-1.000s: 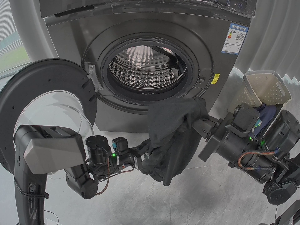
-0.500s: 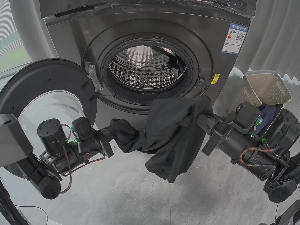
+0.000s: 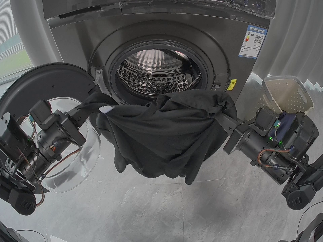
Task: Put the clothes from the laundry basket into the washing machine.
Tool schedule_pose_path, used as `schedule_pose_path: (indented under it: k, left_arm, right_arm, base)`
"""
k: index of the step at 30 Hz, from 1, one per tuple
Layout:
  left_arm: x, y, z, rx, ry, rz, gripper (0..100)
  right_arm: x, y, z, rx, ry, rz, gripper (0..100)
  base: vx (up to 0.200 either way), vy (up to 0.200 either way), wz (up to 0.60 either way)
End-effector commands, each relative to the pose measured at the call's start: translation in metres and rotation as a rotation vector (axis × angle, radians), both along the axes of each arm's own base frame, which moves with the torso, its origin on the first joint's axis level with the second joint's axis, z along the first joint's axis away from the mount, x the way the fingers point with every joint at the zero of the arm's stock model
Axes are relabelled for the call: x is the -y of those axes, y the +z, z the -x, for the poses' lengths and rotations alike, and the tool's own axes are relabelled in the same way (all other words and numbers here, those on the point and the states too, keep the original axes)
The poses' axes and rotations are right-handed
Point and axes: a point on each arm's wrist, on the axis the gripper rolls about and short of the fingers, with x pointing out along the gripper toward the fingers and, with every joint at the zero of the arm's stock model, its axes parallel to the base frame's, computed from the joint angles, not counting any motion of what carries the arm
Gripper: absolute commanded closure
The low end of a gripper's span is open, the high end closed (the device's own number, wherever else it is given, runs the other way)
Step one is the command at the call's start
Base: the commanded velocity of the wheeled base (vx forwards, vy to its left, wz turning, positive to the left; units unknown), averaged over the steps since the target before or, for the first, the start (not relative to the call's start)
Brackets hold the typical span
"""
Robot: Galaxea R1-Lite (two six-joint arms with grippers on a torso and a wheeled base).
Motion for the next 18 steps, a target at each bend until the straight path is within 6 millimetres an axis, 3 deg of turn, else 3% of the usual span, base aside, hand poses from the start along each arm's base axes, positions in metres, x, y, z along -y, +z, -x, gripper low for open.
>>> schedule_pose_path:
  k: [1,16,17,18]
  left_arm:
    - [-0.008,0.012,0.004,0.05,0.03,0.019,100]
    - [-0.011,0.018,0.007,0.076,0.037,0.027,100]
    - [-0.01,0.018,0.007,0.077,0.033,0.026,100]
    - [-0.01,0.018,0.007,0.075,0.031,0.026,100]
  right_arm:
    - [-0.002,-0.005,-0.005,-0.019,0.002,-0.009,100]
    - [-0.005,-0.008,-0.005,-0.019,0.012,-0.016,100]
    - [-0.006,-0.011,-0.001,-0.03,0.018,-0.006,0]
    - [-0.006,-0.014,0.003,-0.04,0.028,0.004,0]
  base:
    - [0.0,0.0,0.0]
    - [0.0,0.0,0.0]
    - [0.0,0.0,0.0]
    - [0.0,0.0,0.0]
